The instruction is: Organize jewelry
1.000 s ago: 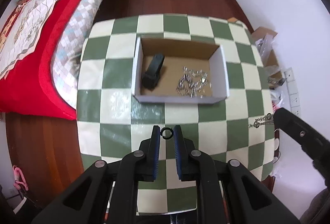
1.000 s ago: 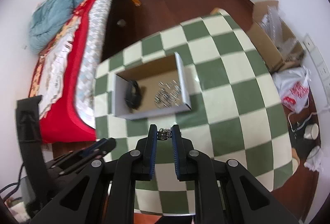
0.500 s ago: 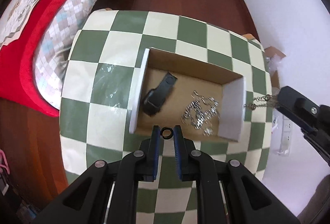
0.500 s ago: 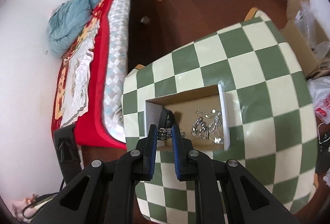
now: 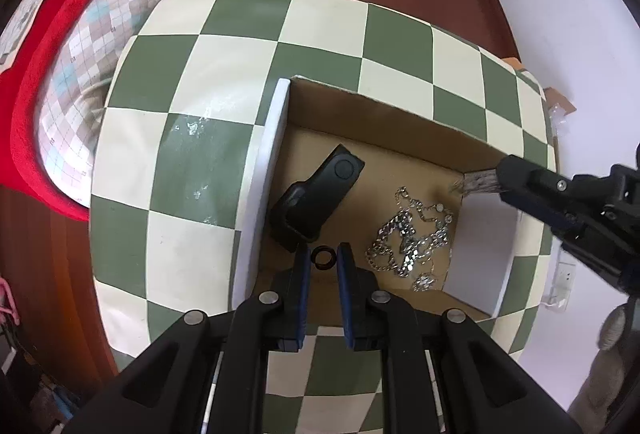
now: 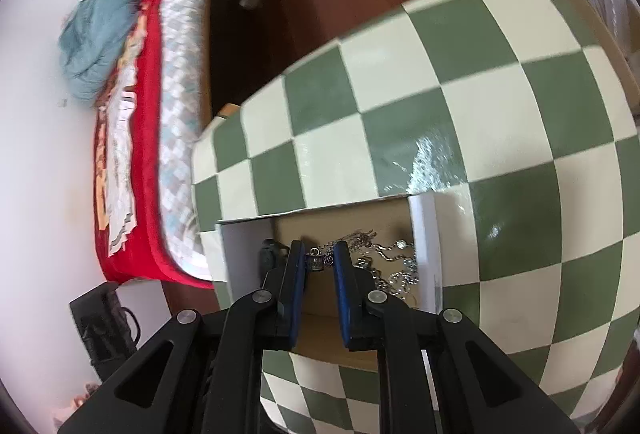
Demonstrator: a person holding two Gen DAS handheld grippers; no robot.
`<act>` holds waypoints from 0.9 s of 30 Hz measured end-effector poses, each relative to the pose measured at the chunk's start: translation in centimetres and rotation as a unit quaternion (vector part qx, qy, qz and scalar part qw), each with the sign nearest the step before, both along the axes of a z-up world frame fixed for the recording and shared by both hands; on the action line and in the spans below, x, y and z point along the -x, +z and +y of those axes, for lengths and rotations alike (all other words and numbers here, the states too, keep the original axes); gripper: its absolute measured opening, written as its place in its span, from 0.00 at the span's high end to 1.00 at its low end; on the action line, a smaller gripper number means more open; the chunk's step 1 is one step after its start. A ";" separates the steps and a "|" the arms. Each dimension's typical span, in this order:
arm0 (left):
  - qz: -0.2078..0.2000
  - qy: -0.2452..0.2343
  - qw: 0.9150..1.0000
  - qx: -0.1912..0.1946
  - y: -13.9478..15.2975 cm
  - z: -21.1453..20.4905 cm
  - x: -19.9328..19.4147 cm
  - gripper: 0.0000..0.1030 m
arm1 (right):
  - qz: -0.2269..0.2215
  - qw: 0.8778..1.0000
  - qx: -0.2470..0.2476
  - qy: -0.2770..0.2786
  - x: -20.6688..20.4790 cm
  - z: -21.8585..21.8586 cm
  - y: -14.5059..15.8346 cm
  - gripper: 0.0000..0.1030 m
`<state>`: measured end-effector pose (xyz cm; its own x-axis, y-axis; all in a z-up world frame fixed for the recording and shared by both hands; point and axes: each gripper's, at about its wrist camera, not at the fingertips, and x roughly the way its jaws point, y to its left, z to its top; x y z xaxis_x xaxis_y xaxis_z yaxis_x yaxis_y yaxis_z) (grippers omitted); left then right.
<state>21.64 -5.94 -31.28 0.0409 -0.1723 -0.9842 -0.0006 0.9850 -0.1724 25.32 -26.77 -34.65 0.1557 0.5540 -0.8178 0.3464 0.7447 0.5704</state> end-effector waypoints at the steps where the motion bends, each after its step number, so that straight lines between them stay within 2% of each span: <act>1: 0.001 0.003 1.000 0.003 0.0 0.0 -0.1 0.89 | -0.001 1.000 0.001 -0.005 0.0 -0.1 0.0 0.82; 3: -0.002 0.006 1.000 0.005 0.2 0.0 -0.2 0.88 | -0.011 1.000 -0.007 -0.014 0.1 -0.4 0.2 0.63; 6: -0.004 0.007 1.000 0.005 0.6 -0.1 -0.4 0.85 | -0.027 0.999 0.003 -0.023 0.3 -0.8 1.3 0.54; 7: -0.005 0.006 1.000 0.002 0.8 0.0 -0.4 0.76 | -0.033 0.999 0.010 -0.028 0.5 -1.0 1.8 0.51; 8: -0.006 0.006 1.000 -0.001 1.0 0.1 -0.4 0.69 | -0.038 0.999 0.019 -0.029 0.7 -1.2 2.3 0.44; 9: -0.011 0.007 1.000 -0.007 1.4 0.3 -0.4 0.49 | -0.044 0.998 0.047 -0.025 0.9 -1.4 3.1 0.36; 10: -0.015 0.007 1.000 -0.002 1.8 0.4 -0.3 0.36 | -0.054 0.994 0.092 -0.016 1.3 -1.3 4.0 0.30; 11: -0.017 0.007 1.000 -0.006 2.2 0.4 -0.3 0.30 | -0.057 0.990 0.131 -0.006 1.5 -1.1 4.7 0.19; 12: -0.026 0.003 0.999 -0.023 2.8 0.4 -0.1 0.19 | -0.057 0.983 0.172 0.005 2.0 -0.9 5.4 0.10; 15: -0.043 -0.003 0.998 -0.041 4.2 0.5 0.3 0.08 | -0.051 0.961 0.267 0.041 3.5 -0.1 6.7 0.07; 16: -0.045 -0.004 0.998 -0.047 4.7 0.5 0.6 0.04 | -0.053 0.958 0.277 0.051 4.1 0.0 6.9 0.06; 19: -0.059 -0.013 0.996 -0.071 6.0 0.7 1.3 0.01 | -0.047 0.946 0.313 0.075 5.9 1.1 7.0 0.01; 22: -0.077 -0.018 0.993 -0.092 7.2 1.1 2.1 0.00 | -0.041 0.940 0.327 0.087 7.5 2.1 6.9 0.01; 27: -0.094 -0.012 0.990 -0.108 8.8 2.5 3.5 0.00 | -0.043 0.941 0.325 0.089 9.6 3.8 7.9 0.00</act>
